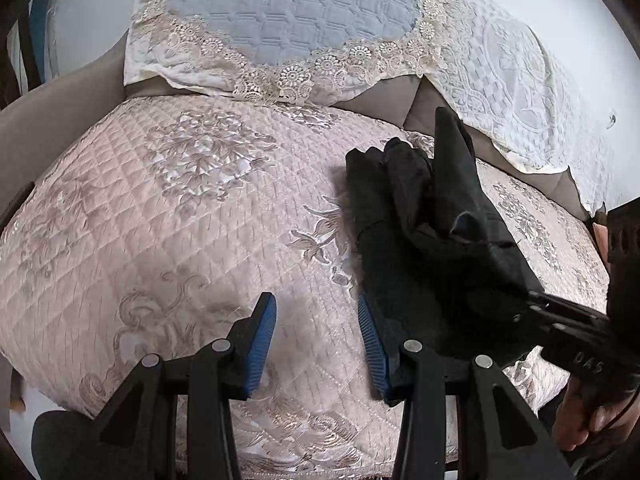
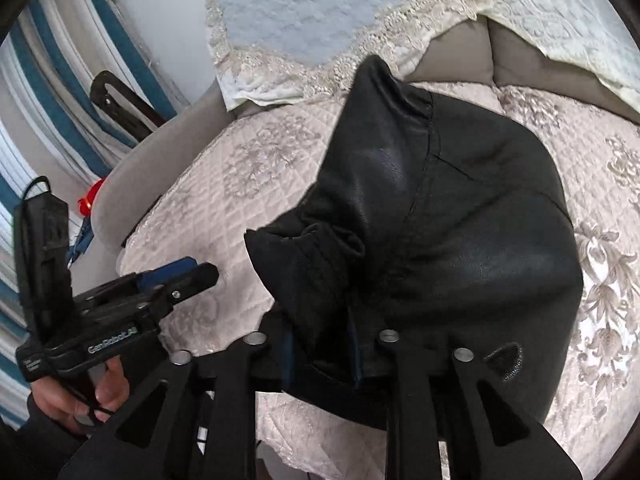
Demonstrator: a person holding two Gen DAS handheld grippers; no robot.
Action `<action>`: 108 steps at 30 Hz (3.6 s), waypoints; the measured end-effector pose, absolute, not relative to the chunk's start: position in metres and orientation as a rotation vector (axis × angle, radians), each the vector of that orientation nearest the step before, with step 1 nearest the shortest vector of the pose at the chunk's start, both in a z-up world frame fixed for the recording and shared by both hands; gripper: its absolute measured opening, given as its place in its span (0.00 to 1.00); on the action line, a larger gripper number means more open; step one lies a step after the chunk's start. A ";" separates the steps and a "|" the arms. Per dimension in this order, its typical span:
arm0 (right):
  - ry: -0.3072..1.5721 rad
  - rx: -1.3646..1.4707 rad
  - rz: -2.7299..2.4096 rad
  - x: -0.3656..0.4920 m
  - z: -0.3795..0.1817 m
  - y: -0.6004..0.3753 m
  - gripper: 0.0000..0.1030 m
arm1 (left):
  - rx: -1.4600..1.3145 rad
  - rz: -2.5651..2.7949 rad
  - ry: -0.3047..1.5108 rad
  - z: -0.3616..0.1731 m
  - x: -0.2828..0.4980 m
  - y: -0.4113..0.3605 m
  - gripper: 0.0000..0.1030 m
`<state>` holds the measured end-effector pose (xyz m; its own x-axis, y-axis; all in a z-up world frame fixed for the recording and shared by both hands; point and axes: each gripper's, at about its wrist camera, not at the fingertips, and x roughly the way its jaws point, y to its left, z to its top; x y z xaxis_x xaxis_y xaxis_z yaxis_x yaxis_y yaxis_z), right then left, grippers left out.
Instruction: Fold large clothes
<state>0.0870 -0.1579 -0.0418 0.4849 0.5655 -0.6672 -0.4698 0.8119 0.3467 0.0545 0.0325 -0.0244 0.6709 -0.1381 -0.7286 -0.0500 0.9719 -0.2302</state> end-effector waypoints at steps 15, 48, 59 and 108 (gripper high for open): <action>0.719 0.238 0.553 0.055 -0.008 -0.230 0.47 | -0.233 -0.242 0.688 0.045 0.078 -0.009 0.43; 0.799 0.163 0.482 0.064 -0.040 -0.234 0.36 | -0.163 -0.236 0.739 0.037 0.159 -0.067 0.23; 0.769 0.188 0.353 0.152 -0.038 -0.248 0.36 | -0.253 -0.105 0.821 -0.062 0.172 -0.030 0.10; 0.928 0.413 0.446 0.151 -0.075 -0.305 0.60 | -0.153 -0.147 0.863 -0.029 0.143 -0.042 0.47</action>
<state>0.1514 -0.3052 -0.0749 0.5227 0.5326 -0.6657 -0.1869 0.8335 0.5200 0.1429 -0.0423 -0.0294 0.6414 -0.1898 -0.7433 0.0665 0.9790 -0.1926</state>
